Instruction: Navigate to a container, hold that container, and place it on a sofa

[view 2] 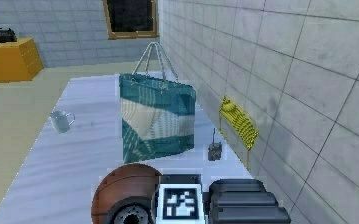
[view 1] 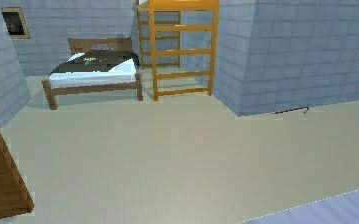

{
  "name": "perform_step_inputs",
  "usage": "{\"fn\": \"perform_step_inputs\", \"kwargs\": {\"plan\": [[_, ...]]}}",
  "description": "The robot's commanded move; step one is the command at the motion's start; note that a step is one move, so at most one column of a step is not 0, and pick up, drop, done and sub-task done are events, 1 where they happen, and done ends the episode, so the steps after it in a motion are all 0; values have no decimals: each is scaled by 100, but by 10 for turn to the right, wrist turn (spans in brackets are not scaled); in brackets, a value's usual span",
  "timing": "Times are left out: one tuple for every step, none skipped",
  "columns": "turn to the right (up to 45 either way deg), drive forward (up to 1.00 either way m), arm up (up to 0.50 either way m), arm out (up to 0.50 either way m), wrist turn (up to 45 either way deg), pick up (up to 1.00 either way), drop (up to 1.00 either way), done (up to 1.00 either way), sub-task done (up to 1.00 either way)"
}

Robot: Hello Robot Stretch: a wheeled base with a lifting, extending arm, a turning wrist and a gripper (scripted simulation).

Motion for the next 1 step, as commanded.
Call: {"fn": "perform_step_inputs", "kwargs": {"plan": [[0, 0, 0, 42, 0, 0, 0, 0, 0]]}}
